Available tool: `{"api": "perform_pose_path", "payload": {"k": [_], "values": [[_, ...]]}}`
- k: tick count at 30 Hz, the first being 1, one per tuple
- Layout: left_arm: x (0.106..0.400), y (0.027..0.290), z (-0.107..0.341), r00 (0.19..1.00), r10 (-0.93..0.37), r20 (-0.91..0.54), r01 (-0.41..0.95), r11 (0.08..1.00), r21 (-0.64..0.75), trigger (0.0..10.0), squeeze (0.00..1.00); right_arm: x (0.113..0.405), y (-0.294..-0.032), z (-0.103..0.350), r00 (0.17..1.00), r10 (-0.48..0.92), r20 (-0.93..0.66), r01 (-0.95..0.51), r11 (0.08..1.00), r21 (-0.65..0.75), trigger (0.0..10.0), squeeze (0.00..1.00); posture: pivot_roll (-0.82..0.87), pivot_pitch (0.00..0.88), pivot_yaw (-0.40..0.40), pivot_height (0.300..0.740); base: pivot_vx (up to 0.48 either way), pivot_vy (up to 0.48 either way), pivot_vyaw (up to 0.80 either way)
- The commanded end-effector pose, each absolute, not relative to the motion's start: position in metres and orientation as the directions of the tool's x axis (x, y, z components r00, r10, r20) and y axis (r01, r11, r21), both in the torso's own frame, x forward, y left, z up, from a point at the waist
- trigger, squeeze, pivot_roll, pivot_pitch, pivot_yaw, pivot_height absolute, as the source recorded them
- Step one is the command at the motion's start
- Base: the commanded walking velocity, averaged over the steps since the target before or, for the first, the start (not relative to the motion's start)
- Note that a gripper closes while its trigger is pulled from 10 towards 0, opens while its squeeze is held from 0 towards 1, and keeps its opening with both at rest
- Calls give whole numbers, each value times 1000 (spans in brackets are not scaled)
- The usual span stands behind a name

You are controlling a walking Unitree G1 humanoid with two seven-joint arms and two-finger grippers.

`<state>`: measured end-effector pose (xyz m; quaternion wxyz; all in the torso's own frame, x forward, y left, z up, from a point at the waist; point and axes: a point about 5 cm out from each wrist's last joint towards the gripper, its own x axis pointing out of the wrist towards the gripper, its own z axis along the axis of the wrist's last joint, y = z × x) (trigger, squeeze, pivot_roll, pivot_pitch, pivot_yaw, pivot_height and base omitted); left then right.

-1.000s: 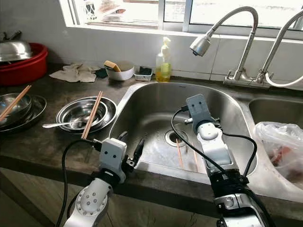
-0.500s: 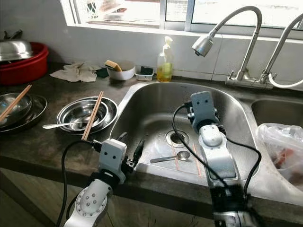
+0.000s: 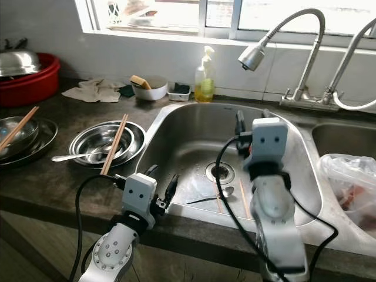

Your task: Kitchen organization

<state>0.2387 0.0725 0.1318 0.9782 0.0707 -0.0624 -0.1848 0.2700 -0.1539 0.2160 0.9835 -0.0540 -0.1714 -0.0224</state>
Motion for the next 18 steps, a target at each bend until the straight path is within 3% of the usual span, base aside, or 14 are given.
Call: {"api": "perform_pose_path", "payload": {"k": [1,9,18], "values": [[237,72,136,918,-380,112,360,918,165,10000,0,264,-153,220,927,-27,373,66,994,-92,10000,0,58,0,-40,740,0,0,0],[235,71,140,911,-390,134,369,916,156,10000,0,245,-151,204,937,-40,347,64,996,-60,10000,0,56,0,-35,740,0,0,0],[233,71,140,914,-385,129,365,918,153,10000,0,243,-149,204,933,-47,357,72,996,-57,10000,0,59,0,-33,740,-27,0,0]]}}
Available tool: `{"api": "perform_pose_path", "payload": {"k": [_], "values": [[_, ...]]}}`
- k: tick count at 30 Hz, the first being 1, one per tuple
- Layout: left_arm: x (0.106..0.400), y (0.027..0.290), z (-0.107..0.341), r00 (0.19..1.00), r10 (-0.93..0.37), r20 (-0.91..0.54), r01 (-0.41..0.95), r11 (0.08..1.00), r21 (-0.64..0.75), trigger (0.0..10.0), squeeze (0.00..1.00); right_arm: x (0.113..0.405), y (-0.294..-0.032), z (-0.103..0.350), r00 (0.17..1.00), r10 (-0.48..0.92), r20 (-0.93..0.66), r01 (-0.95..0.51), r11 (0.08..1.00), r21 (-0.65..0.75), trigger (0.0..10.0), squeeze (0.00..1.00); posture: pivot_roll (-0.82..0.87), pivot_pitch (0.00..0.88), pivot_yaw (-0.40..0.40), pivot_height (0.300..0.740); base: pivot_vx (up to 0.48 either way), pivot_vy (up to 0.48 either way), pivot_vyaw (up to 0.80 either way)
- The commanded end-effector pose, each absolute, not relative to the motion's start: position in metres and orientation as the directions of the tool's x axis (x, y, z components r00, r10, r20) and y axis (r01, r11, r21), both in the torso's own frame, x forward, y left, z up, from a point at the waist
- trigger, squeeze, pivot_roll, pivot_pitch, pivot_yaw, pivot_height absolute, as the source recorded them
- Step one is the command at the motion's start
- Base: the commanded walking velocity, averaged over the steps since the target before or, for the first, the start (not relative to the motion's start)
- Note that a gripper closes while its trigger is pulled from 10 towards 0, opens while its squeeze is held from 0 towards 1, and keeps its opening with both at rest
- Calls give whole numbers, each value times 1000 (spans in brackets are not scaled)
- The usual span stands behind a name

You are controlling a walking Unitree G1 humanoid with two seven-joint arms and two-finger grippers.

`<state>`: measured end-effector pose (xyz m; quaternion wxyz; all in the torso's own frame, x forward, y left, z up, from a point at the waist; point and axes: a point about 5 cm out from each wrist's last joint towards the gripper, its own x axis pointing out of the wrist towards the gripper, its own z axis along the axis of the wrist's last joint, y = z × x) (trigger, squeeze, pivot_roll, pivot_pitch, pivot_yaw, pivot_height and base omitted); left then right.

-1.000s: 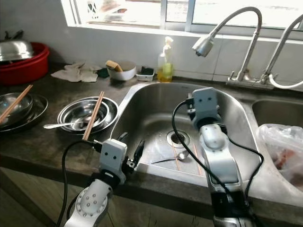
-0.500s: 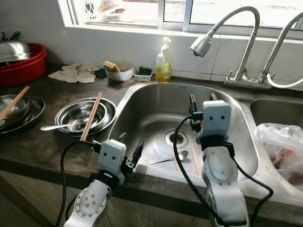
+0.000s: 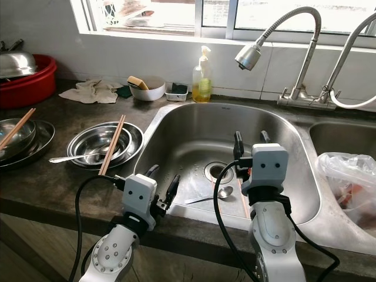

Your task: Kitchen organization

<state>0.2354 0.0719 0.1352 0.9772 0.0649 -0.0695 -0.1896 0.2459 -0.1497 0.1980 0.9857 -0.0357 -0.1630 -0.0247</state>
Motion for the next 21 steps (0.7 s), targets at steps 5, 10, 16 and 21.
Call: {"api": "perform_pose_path", "payload": {"k": [5,10,16,21], "values": [[233,72,140,914,-385,127,365,918,155,10000,0,245,-147,208,926,-44,374,71,996,-57,10000,0,60,0,-33,740,-259,0,0],[234,72,140,913,-387,128,367,917,155,10000,0,245,-145,214,917,-38,397,66,996,-55,10000,0,59,0,-31,740,-266,0,0],[233,72,139,912,-390,125,370,916,155,10000,0,246,-145,216,914,-35,404,62,997,-53,10000,0,55,0,-31,740,-291,0,0],[234,71,138,913,-390,121,371,916,156,10000,0,247,-144,215,919,-30,394,55,997,-53,10000,0,57,0,-31,740,-299,0,0]]}}
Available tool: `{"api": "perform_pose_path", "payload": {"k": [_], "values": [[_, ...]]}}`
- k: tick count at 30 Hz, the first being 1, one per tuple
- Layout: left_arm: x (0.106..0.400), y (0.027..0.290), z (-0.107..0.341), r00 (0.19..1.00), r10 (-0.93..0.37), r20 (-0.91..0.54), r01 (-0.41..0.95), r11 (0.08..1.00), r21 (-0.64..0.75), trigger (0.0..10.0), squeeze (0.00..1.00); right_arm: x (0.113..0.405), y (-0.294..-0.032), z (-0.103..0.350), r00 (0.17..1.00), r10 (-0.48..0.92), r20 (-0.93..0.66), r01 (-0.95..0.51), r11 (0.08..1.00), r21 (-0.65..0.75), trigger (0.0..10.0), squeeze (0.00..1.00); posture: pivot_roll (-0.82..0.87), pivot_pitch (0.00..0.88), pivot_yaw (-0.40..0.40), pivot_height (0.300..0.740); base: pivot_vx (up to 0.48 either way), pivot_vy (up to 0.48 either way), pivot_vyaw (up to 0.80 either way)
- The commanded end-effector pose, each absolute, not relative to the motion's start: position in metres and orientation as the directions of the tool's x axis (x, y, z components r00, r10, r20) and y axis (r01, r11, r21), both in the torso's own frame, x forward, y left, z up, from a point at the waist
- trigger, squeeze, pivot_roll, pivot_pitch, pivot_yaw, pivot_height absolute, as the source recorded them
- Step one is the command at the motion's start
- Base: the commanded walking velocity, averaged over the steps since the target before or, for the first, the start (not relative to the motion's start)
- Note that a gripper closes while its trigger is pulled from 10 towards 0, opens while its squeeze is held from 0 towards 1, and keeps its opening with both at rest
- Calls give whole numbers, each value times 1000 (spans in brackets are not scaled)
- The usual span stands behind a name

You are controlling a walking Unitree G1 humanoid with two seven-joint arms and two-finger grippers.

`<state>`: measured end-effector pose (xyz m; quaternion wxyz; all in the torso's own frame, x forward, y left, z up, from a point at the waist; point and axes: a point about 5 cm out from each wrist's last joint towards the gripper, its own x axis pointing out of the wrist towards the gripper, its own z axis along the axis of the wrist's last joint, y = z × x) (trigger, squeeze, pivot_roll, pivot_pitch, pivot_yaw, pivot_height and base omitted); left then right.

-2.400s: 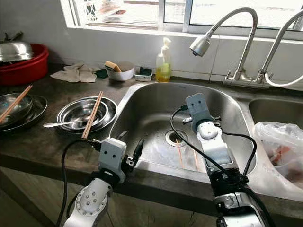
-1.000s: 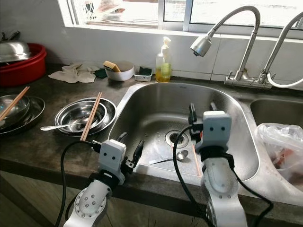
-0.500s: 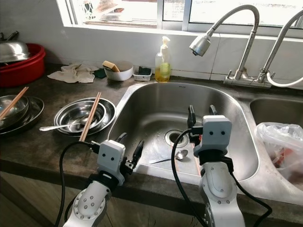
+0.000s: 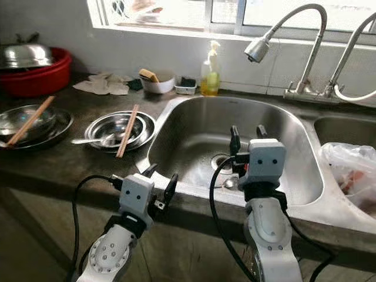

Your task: Kitchen organization

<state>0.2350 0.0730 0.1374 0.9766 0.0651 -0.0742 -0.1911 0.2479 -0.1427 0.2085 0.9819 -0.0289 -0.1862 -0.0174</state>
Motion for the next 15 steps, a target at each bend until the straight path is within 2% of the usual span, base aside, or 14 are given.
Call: {"api": "perform_pose_path", "payload": {"k": [1,15], "values": [[234,71,138,913,-390,121,370,916,157,10000,0,247,-144,214,919,-30,392,55,997,-53,10000,0,57,0,-31,740,-304,0,0],[234,71,137,912,-394,117,374,913,161,10000,0,247,-142,211,926,-24,376,47,998,-52,10000,0,58,0,-27,740,-303,0,0]]}}
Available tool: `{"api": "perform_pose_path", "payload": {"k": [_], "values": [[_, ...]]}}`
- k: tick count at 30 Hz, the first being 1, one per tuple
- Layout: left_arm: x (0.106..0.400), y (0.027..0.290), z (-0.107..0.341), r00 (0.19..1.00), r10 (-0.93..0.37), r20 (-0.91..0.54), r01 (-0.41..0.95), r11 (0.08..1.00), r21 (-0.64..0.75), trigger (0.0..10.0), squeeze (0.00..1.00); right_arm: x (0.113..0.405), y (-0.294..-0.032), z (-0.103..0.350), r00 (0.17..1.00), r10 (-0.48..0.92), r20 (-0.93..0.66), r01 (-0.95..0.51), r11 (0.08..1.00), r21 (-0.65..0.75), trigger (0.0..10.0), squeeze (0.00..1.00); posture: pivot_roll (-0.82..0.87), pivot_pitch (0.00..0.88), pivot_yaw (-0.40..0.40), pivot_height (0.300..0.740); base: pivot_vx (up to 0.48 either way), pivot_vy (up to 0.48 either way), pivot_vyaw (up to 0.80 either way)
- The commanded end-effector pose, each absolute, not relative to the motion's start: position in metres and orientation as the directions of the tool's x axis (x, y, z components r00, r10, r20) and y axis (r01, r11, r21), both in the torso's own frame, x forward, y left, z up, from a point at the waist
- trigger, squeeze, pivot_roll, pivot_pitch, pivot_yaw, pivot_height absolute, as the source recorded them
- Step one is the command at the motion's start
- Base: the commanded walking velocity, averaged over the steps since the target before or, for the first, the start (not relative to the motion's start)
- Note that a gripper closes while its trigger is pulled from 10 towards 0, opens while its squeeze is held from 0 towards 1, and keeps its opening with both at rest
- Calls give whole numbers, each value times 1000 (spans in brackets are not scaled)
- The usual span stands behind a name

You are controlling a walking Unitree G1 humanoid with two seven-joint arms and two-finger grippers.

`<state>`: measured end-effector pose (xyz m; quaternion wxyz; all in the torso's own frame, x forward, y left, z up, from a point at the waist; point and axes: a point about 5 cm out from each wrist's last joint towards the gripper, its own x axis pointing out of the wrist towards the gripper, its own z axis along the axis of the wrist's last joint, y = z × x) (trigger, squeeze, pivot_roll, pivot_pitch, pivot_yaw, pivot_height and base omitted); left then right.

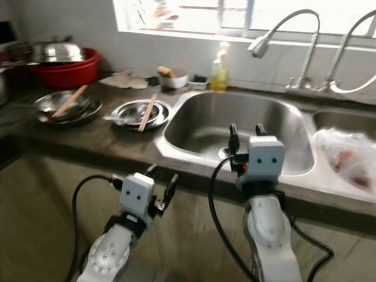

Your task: Kitchen organization

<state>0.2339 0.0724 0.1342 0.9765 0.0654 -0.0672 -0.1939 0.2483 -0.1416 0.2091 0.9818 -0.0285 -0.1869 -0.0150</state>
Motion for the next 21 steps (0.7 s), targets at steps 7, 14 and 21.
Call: {"api": "perform_pose_path", "payload": {"k": [7,14,21], "values": [[235,71,137,912,-394,117,373,913,163,10000,0,247,-141,208,930,-18,366,39,998,-50,10000,0,59,0,-27,740,-308,0,0],[234,71,137,913,-391,116,371,914,162,10000,0,247,-138,203,940,11,341,8,998,-55,10000,0,60,0,-34,740,-309,0,0],[233,69,136,912,-393,117,373,914,159,10000,0,244,-136,185,962,40,270,-22,997,-69,10000,0,57,0,-34,740,-303,0,0]]}}
